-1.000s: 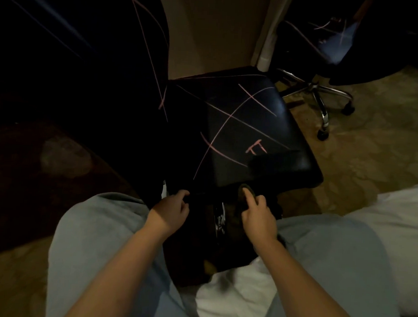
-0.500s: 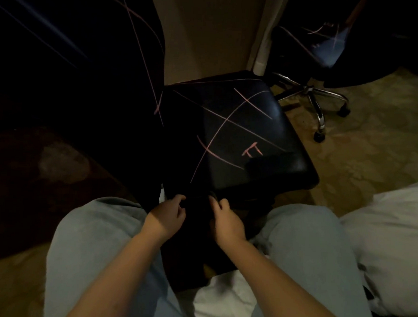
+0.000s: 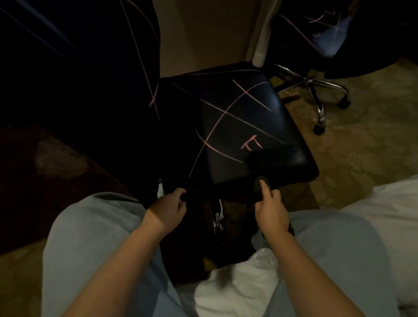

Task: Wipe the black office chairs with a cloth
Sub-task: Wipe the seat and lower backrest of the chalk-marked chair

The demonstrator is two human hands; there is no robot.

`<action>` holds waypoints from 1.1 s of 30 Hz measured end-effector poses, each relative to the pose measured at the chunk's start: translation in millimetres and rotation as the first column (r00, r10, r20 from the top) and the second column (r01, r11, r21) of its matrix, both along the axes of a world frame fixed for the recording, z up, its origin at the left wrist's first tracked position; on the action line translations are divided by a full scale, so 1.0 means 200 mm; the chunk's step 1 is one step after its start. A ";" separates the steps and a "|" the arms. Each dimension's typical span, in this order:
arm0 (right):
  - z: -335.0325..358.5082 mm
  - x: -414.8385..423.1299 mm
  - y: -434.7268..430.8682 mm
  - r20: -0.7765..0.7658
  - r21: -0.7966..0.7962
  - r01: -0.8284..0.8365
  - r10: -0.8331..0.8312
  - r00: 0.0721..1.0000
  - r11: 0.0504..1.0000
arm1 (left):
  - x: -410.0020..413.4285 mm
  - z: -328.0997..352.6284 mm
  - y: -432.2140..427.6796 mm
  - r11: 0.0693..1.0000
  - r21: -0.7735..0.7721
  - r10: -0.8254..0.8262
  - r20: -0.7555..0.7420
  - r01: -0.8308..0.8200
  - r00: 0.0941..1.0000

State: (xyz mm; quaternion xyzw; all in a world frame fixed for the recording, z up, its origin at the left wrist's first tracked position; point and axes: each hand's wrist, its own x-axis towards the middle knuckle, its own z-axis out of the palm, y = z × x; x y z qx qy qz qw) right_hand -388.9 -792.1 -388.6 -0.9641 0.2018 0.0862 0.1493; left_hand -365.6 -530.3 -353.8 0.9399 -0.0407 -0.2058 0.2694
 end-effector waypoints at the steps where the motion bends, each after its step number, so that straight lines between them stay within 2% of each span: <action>1: 0.00 0.01 0.00 0.014 0.037 0.043 -0.044 0.999 0.998 | 0.00 0.00 0.00 1.000 -0.001 -0.002 0.001 0.002 1.000; 3: 0.00 0.02 0.04 0.026 0.099 0.085 -0.088 0.996 0.991 | 0.00 0.00 0.00 1.000 0.002 -0.004 0.001 0.004 1.000; 5: 0.02 0.02 0.13 0.024 0.122 0.056 -0.059 0.998 0.991 | 0.00 0.01 0.00 1.000 0.010 -0.003 -0.006 0.003 1.000; 7: 0.05 0.02 0.25 0.003 0.113 -0.090 0.090 0.996 0.989 | -0.01 0.02 0.01 1.000 0.025 -0.003 -0.022 0.004 1.000; 10: 0.04 0.01 0.45 0.008 0.167 -0.352 0.356 0.934 0.921 | -0.01 0.03 0.01 0.999 0.046 -0.008 -0.040 0.010 0.999; 12: 0.02 -0.01 0.53 0.015 0.177 -0.430 0.435 0.901 0.885 | -0.01 0.03 0.01 0.998 0.057 -0.002 -0.041 0.004 0.999; 15: 0.03 0.01 0.50 -0.002 0.070 -0.472 0.473 0.881 0.879 | -0.01 0.01 0.02 0.998 0.055 0.005 -0.037 -0.003 0.999; 17: 0.05 0.05 0.40 -0.012 0.011 -0.412 0.412 0.911 0.911 | -0.01 0.00 0.02 0.999 0.040 0.003 -0.035 -0.002 0.999; 20: 0.08 0.13 0.20 0.004 -0.024 -0.209 0.209 0.978 0.978 | 0.00 0.00 0.02 1.000 0.017 0.012 -0.024 -0.011 1.000; 26: 0.11 0.23 -0.16 0.177 -0.077 0.023 -0.009 0.984 0.997 | 0.01 0.00 -0.01 1.000 -0.020 -0.005 0.010 0.005 1.000; 29: 0.09 0.26 -0.15 0.267 -0.030 0.026 -0.017 0.963 0.999 | 0.02 0.00 -0.01 1.000 -0.027 -0.011 0.020 0.011 1.000; 33: 0.01 0.24 0.07 0.333 0.067 -0.119 0.090 0.939 0.991 | 0.01 0.01 0.01 1.000 -0.024 -0.008 0.002 0.008 1.000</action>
